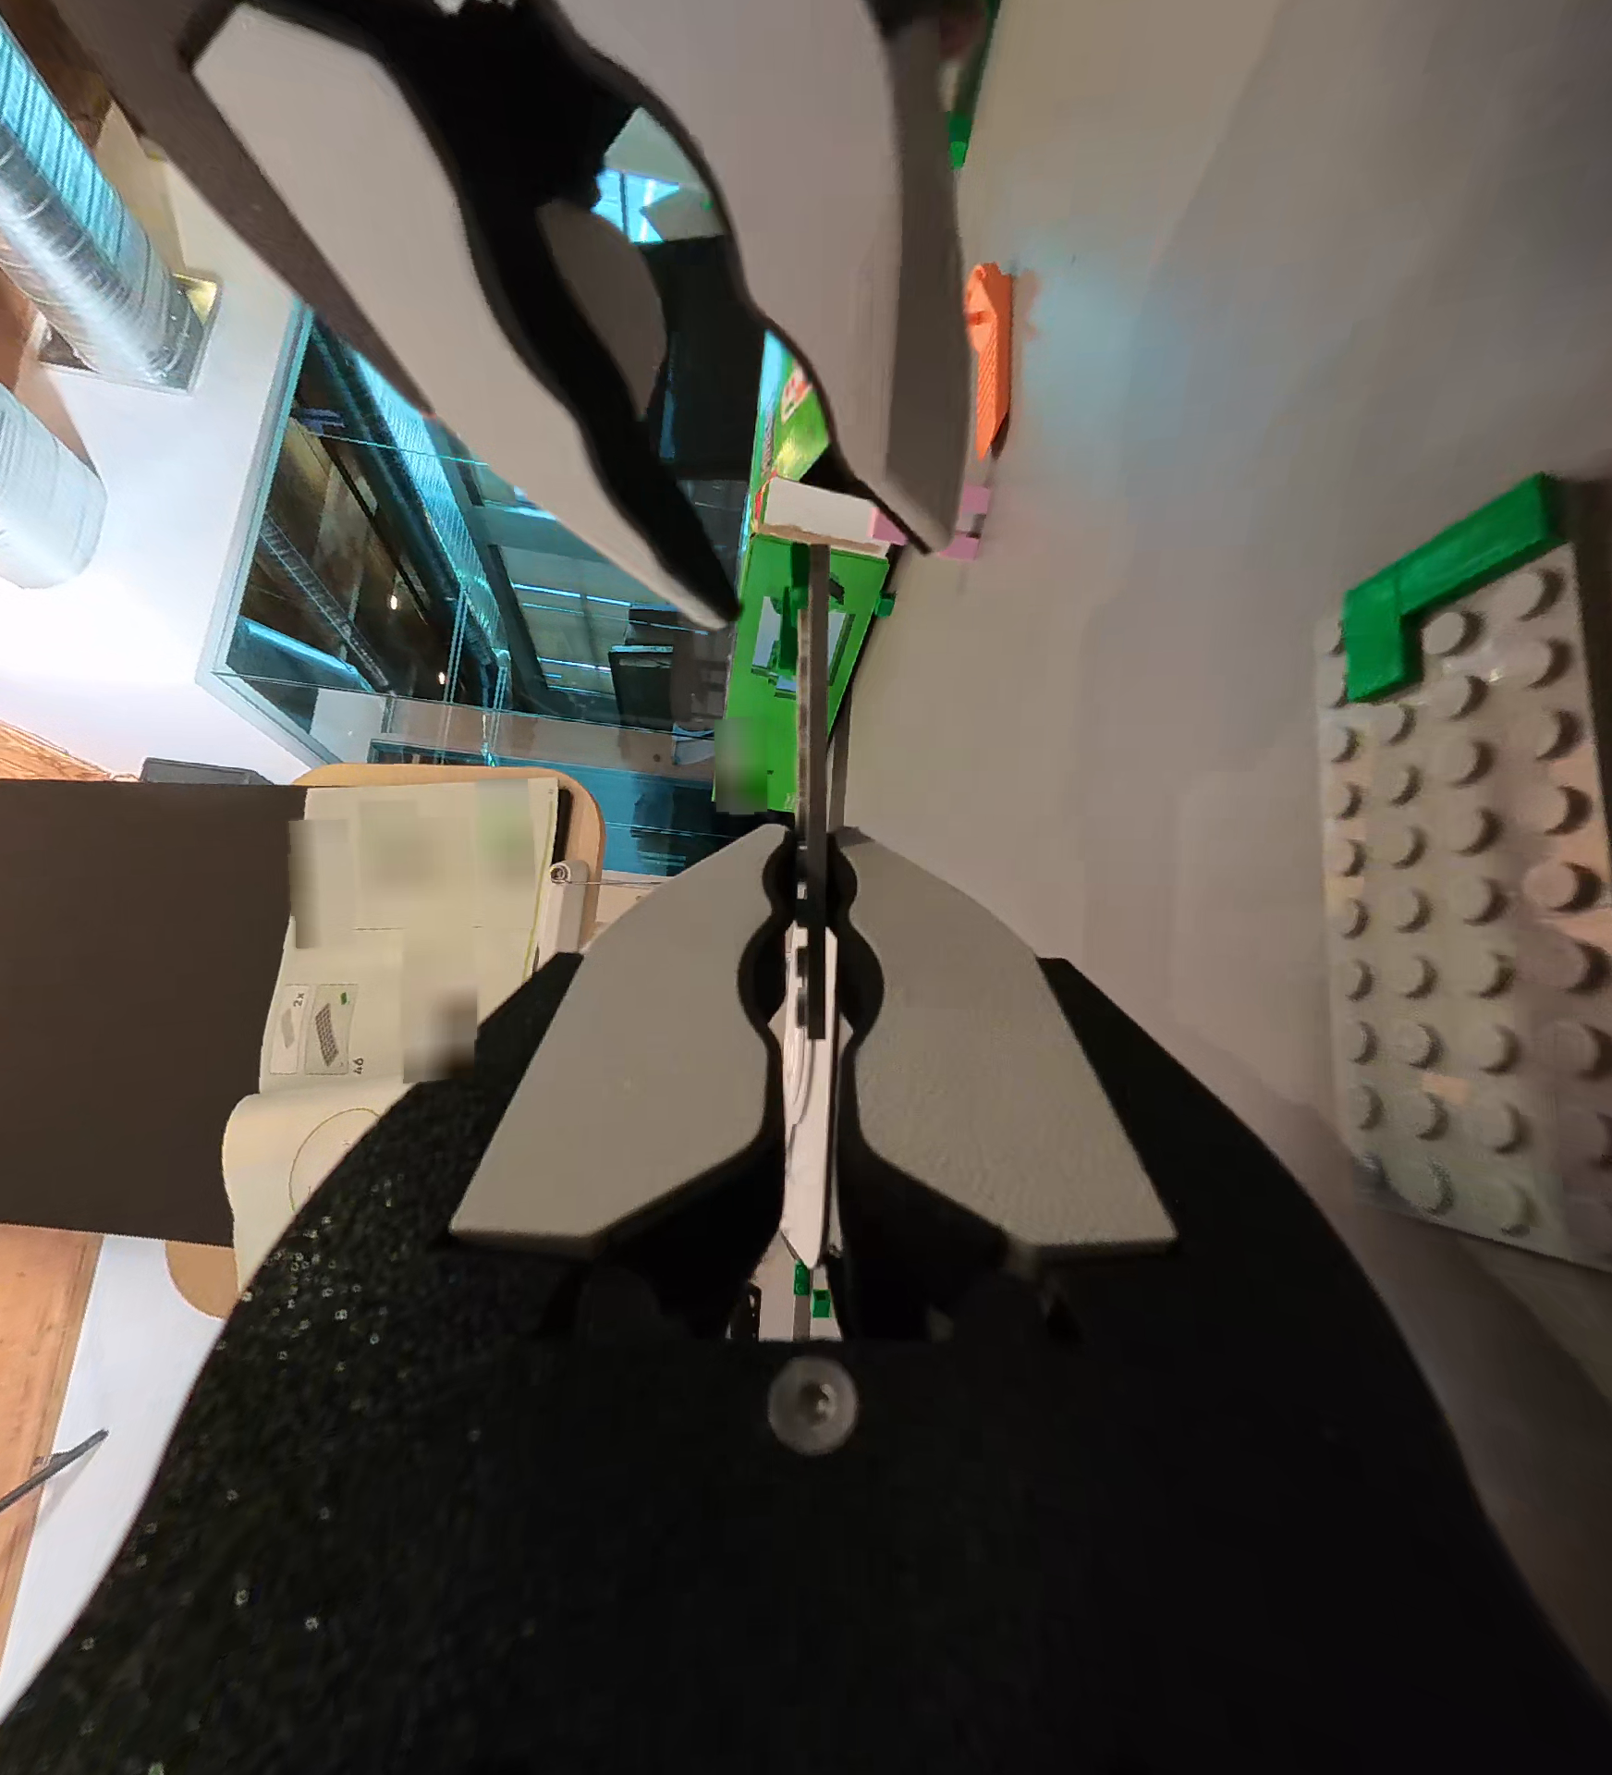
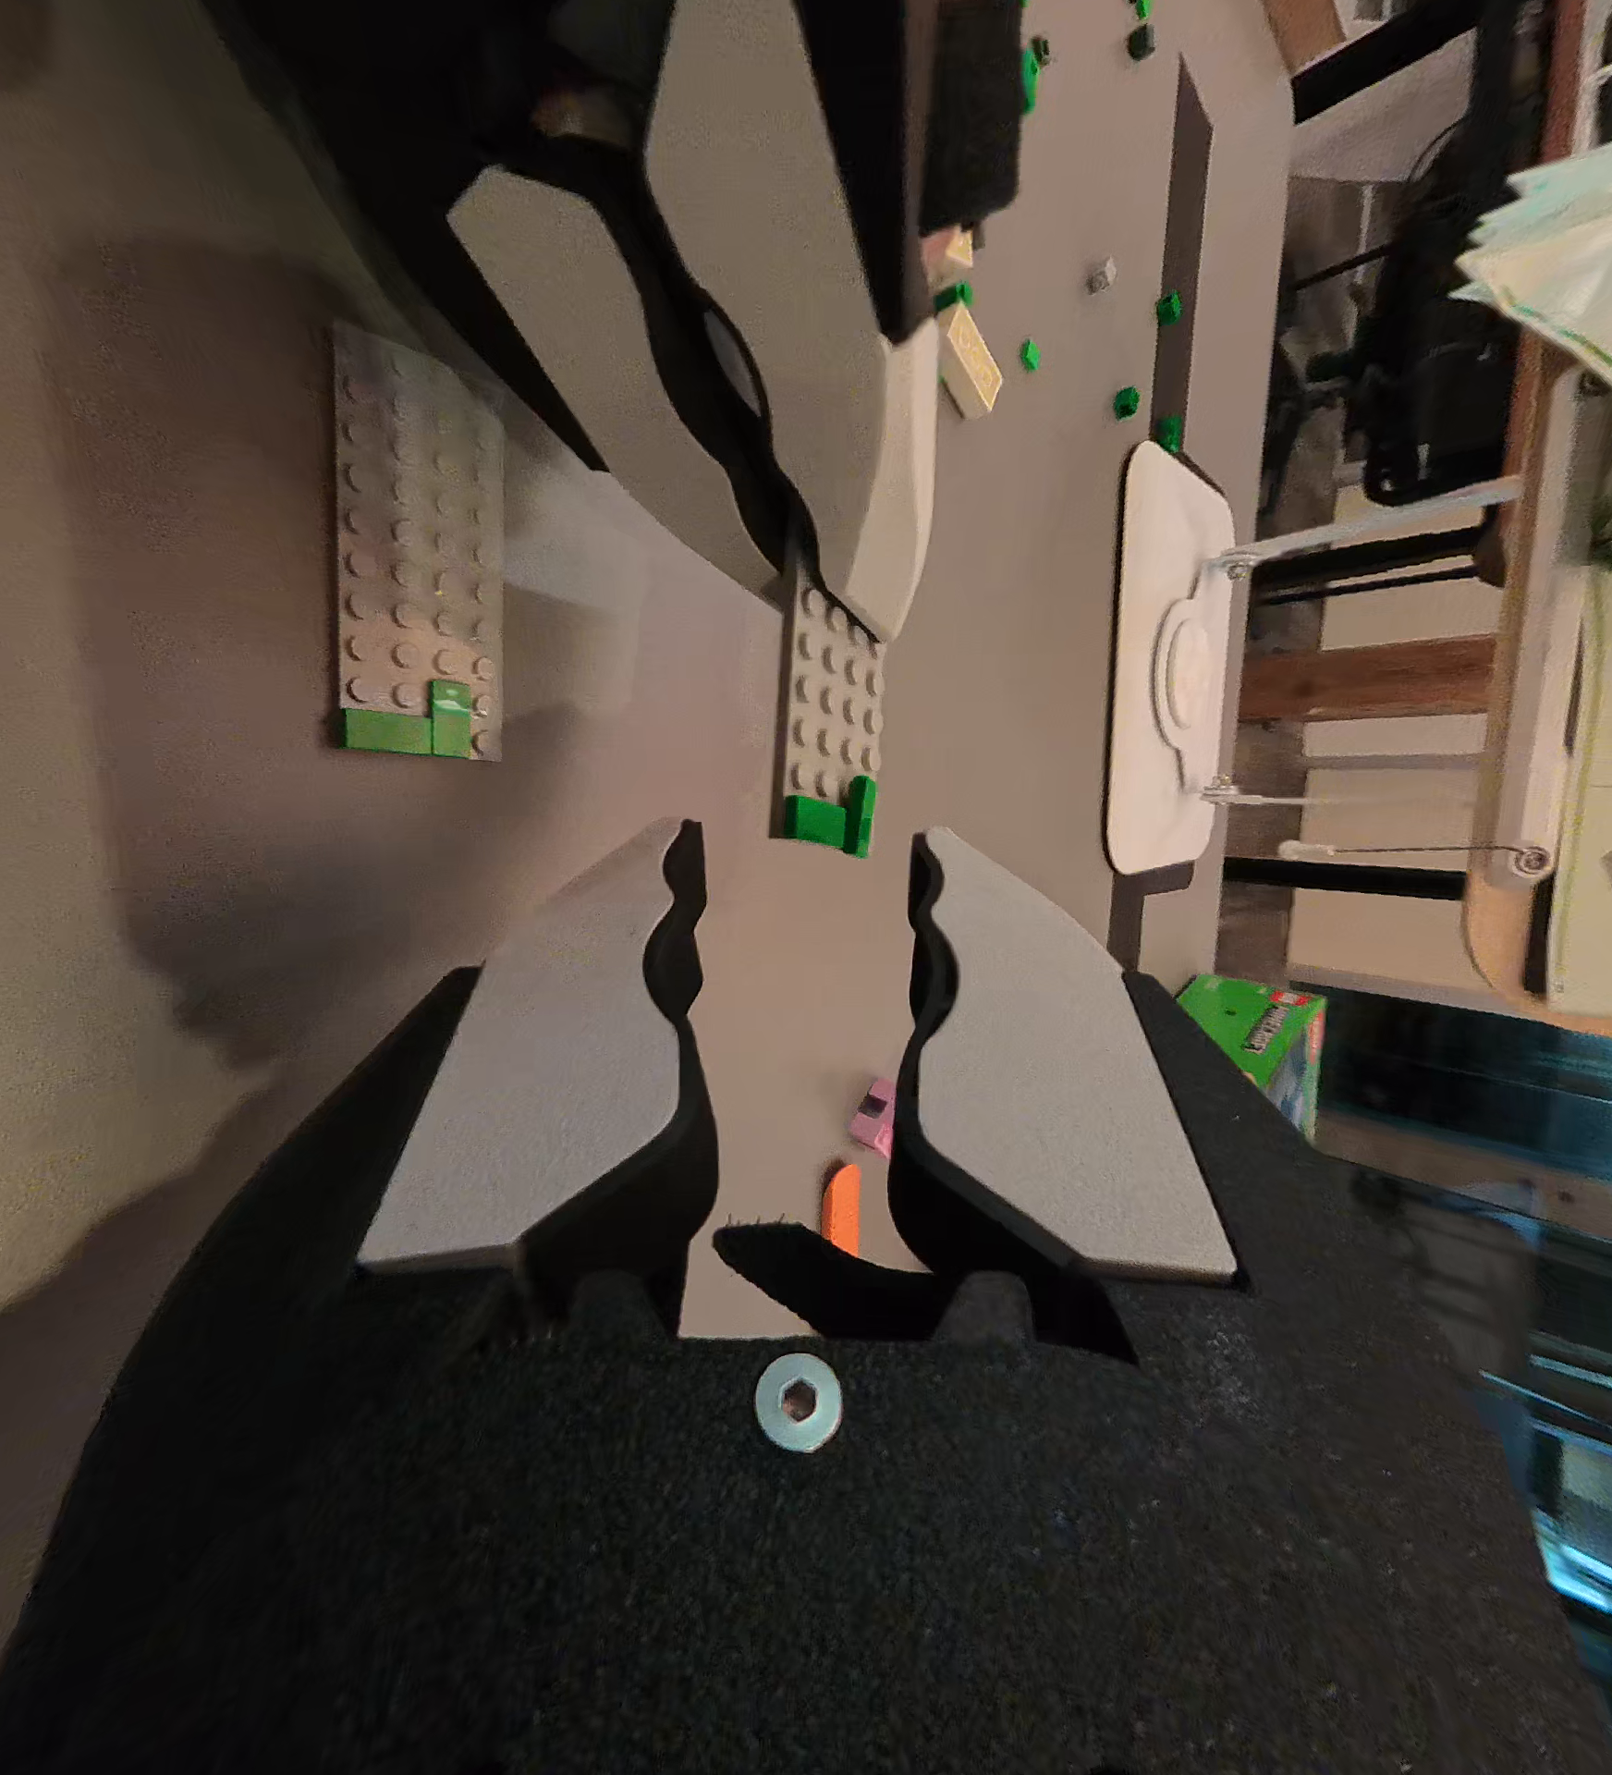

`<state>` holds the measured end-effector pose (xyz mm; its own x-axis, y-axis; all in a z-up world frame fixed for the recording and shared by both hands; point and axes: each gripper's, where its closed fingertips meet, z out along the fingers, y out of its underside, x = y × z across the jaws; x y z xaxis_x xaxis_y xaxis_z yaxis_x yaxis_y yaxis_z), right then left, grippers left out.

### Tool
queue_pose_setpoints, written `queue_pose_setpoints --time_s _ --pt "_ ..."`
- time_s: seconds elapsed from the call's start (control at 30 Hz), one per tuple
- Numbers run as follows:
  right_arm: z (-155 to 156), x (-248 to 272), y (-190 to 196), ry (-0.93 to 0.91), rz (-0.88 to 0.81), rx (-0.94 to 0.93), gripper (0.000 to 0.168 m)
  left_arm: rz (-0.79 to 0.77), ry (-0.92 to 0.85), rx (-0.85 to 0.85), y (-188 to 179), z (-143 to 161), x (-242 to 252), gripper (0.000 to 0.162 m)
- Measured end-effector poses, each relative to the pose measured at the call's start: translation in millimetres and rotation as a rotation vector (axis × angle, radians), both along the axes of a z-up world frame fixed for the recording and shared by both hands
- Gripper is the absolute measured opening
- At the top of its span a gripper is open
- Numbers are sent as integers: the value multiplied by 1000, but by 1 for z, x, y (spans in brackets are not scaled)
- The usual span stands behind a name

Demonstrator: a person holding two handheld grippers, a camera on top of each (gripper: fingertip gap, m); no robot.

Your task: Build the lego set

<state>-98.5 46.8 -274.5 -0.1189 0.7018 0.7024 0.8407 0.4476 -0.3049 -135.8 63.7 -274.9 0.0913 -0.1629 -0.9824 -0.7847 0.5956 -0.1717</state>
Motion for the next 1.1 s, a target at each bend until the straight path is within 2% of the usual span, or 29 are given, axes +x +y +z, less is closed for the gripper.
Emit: queue_pose_setpoints --time_s 0.03,0.43,0.63,1.1 --pt "-1 -1 0 0 -1 21 37 0 0 -1 0 0 0 4" --pt "-3 -6 5 -38 24 130 18 -5 4 -5 -1 -1 1 4" --pt "-2 -6 4 -91 72 232 14 -8 6 -16 -2 -2 2 4" --pt "-4 -3 5 -170 44 201 12 -1 44 2 -3 -4 3 4"
